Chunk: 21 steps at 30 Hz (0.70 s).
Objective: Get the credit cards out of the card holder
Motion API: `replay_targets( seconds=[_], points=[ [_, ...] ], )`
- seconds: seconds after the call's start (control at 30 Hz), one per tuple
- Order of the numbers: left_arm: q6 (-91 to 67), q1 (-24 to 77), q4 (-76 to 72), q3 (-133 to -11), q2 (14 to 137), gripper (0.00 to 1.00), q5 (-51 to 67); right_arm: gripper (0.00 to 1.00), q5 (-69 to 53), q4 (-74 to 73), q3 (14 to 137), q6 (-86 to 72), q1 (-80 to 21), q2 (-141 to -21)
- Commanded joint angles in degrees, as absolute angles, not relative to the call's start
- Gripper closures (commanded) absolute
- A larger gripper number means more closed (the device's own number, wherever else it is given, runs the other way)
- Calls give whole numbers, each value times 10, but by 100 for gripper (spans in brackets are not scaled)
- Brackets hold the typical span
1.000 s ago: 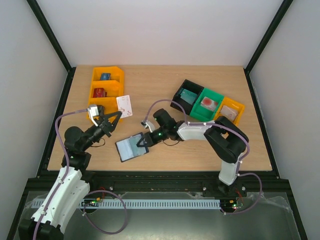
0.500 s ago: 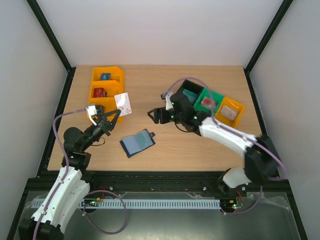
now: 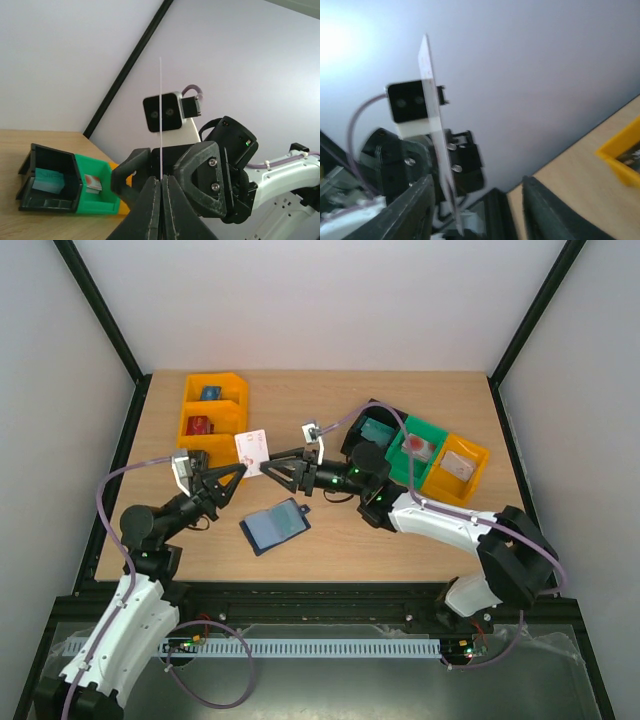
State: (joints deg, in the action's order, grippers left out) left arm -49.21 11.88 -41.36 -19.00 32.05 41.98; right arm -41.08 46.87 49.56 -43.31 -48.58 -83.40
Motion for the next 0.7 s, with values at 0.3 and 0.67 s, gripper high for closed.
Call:
replay_targets(
  seconds=[0.3,0.67],
  points=[
    [-451,133,-414,-208,321,98,454,98,-504,431,570,-400,-497,-824],
    [465,131,-14,-263,179,16,350,98,-498,-272,717,-98,-452,-774]
  ],
)
